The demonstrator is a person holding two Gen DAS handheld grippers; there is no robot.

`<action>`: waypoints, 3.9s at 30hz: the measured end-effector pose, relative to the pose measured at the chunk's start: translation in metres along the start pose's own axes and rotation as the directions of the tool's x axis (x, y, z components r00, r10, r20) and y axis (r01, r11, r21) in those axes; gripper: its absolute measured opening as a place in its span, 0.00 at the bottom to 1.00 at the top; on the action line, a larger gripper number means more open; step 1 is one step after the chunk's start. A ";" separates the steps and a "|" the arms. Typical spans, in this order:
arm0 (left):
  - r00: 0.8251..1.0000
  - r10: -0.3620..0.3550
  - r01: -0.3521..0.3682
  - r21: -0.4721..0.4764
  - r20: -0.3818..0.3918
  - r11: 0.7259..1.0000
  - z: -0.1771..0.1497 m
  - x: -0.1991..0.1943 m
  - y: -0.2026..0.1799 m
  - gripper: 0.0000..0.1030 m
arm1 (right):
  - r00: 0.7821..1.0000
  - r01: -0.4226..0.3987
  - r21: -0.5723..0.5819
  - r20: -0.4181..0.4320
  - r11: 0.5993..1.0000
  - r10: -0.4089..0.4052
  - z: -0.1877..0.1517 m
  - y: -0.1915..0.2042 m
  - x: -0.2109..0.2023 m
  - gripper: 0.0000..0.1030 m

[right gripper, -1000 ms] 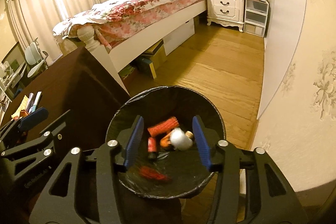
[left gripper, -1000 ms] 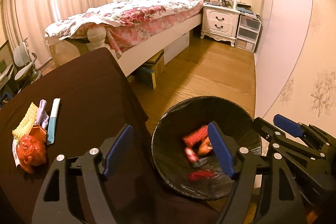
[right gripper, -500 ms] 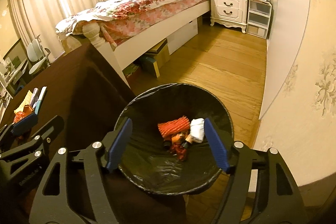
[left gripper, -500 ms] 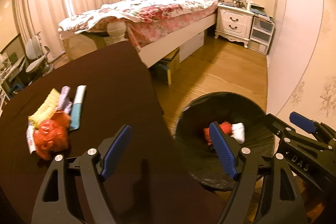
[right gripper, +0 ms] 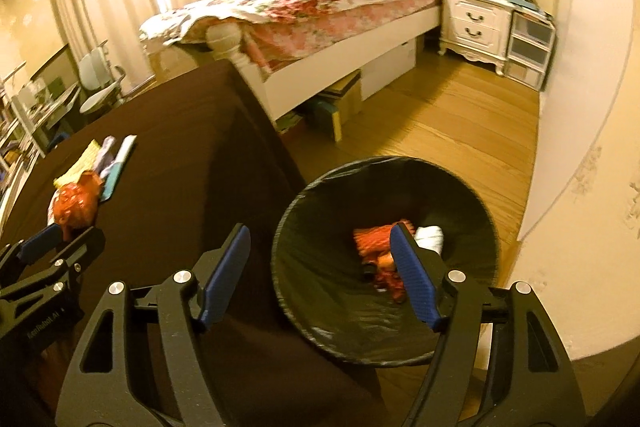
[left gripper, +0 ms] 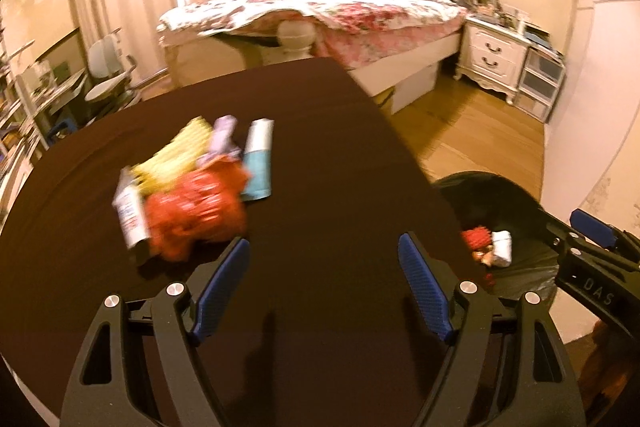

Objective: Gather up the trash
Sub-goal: 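Move both tools back over the trash pile on the table, then grasp the orange plastic bag with the right gripper, then grasp the white printed tube with the left gripper while the right holds the bag, then carry the bag and tube over the bin and open both grippers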

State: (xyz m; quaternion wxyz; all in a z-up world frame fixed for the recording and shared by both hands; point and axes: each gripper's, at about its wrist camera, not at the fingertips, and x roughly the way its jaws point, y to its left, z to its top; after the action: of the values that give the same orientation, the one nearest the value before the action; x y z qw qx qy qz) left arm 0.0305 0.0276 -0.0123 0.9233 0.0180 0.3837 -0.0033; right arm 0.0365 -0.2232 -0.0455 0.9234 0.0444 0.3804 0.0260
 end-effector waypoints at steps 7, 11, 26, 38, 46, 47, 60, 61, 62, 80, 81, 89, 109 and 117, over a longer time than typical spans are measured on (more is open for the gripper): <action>0.998 0.066 -0.067 -0.074 -0.012 0.995 -0.013 -0.011 0.053 0.74 | 0.998 -0.068 -0.068 -0.023 0.995 0.066 -0.001 0.043 0.003 0.69; 0.993 0.112 -0.114 -0.117 -0.027 0.986 -0.021 -0.015 0.084 0.74 | 0.993 -0.112 -0.104 -0.041 0.988 0.108 -0.001 0.070 0.004 0.68; 0.975 0.209 -0.222 -0.239 -0.077 0.945 -0.045 -0.022 0.166 0.74 | 0.972 -0.229 -0.235 -0.102 0.945 0.211 -0.006 0.159 0.007 0.69; 0.973 0.216 -0.230 -0.279 -0.080 0.932 -0.044 -0.019 0.186 0.74 | 0.958 -0.283 -0.279 -0.125 0.918 0.257 0.000 0.217 0.019 0.69; 0.974 0.207 -0.226 -0.292 -0.096 0.929 -0.048 -0.015 0.192 0.74 | 0.949 -0.301 -0.296 -0.184 0.907 0.255 -0.009 0.234 0.038 0.53; 0.974 0.206 -0.225 -0.292 -0.095 0.930 -0.048 -0.015 0.192 0.74 | 0.950 -0.298 -0.301 -0.187 0.906 0.250 -0.010 0.234 0.039 0.52; 0.976 0.201 -0.218 -0.282 -0.090 0.934 -0.045 -0.012 0.188 0.74 | 0.956 -0.281 -0.289 -0.161 0.915 0.243 -0.011 0.208 0.024 0.46; 0.976 0.199 -0.217 -0.280 -0.089 0.935 -0.043 -0.012 0.186 0.74 | 0.959 -0.273 -0.286 -0.156 0.919 0.237 -0.010 0.203 0.023 0.46; 0.977 0.197 -0.214 -0.278 -0.087 0.937 -0.042 -0.011 0.184 0.74 | 0.961 -0.265 -0.280 -0.151 0.923 0.230 -0.009 0.199 0.023 0.46; 0.988 0.144 -0.151 -0.229 -0.047 0.962 -0.014 0.006 0.142 0.74 | 0.981 -0.180 -0.199 -0.115 0.963 0.160 0.006 0.154 0.033 0.46; 0.988 0.145 -0.151 -0.224 -0.044 0.963 -0.012 0.008 0.140 0.74 | 0.980 -0.181 -0.198 -0.115 0.963 0.161 0.007 0.154 0.033 0.46; 0.987 0.156 -0.162 -0.227 -0.042 0.960 -0.002 0.017 0.137 0.74 | 0.979 -0.189 -0.199 -0.119 0.962 0.168 0.007 0.154 0.036 0.46; 0.995 0.062 -0.078 -0.243 -0.073 0.967 -0.010 0.017 0.146 0.28 | 0.976 -0.200 -0.193 -0.121 0.961 0.179 0.007 0.153 0.036 0.46; 0.997 0.046 -0.061 -0.251 -0.067 0.966 -0.020 0.005 0.146 0.26 | 0.976 -0.203 -0.190 -0.117 0.960 0.184 0.007 0.155 0.035 0.46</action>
State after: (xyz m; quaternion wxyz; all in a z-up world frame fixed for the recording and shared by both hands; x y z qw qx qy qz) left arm 0.0233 0.1741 -0.0254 0.9058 -0.0895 0.4080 0.0710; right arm 0.0635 -0.0670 -0.0495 0.8964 -0.0134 0.4144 0.1566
